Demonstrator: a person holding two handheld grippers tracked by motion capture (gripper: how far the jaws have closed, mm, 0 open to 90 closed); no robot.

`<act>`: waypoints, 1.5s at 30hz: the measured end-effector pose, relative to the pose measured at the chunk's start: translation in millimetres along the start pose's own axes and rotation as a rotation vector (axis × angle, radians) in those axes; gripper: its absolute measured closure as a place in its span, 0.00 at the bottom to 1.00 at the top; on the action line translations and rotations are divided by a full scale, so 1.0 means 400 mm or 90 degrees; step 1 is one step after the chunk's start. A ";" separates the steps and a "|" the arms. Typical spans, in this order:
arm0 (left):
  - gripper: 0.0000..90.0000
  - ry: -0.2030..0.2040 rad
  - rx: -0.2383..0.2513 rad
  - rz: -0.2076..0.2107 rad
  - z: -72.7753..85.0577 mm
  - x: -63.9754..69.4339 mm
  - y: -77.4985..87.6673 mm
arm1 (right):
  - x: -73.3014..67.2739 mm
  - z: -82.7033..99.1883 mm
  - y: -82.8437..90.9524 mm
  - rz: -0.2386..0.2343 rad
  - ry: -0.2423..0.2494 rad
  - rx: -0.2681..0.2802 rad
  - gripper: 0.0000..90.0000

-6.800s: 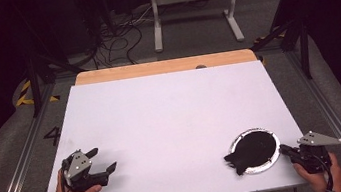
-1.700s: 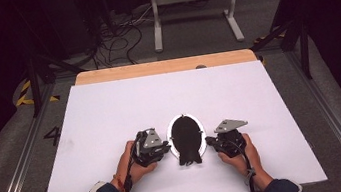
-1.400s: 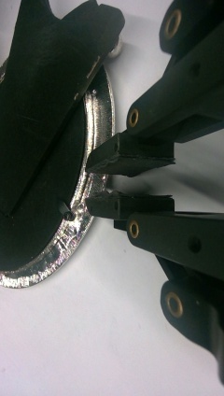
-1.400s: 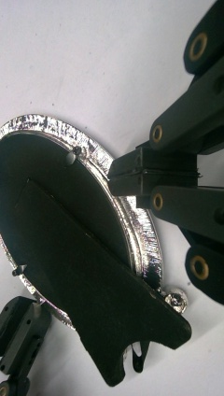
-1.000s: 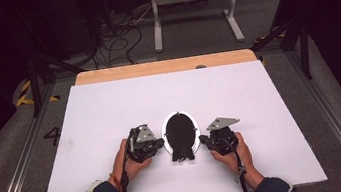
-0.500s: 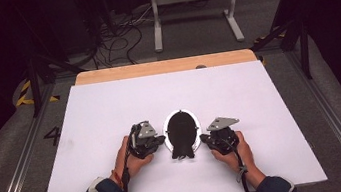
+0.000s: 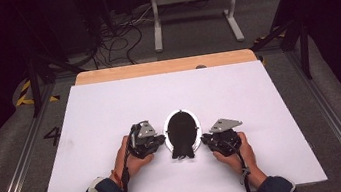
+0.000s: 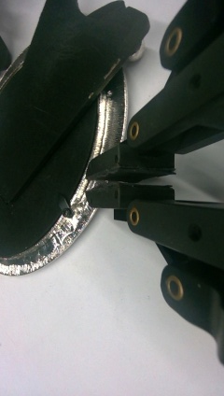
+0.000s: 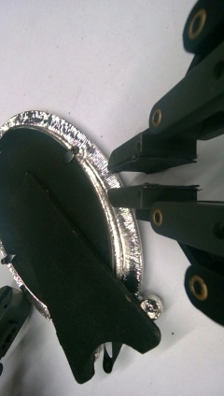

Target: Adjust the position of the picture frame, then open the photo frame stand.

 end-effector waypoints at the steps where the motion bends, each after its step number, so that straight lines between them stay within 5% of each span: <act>1: 0.94 0.001 0.000 -0.003 0.001 0.000 0.003 | 0.002 0.001 0.001 0.001 -0.001 -0.001 0.87; 11: 0.82 -0.028 0.055 -0.020 0.008 0.003 0.082 | 0.018 0.005 0.043 -0.022 0.011 0.018 0.78; 23: 0.40 -0.050 0.049 -0.090 0.107 0.030 0.189 | 0.041 -0.016 0.072 -0.041 0.001 0.025 0.69; 30: 0.21 0.011 0.069 -0.114 0.202 0.044 0.271 | 0.034 -0.008 0.077 -0.049 -0.001 0.009 0.60; 37: 0.20 0.039 0.067 -0.122 0.277 0.063 0.321 | 0.027 0.002 0.103 -0.047 0.008 0.013 0.60; 45: 0.19 0.051 0.076 -0.129 0.290 0.061 0.337 | 0.002 -0.001 0.097 -0.068 0.033 0.003 0.59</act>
Point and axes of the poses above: each handheld gripper's, and its own axes: y roughly backward along the jaws, z roughly out of its underside, x roughly to its right, the point moved 3 cm from there along -y, roughly forward along the jaws, and after that the axes turned 12 degrees about z, right-handed, at the moved point
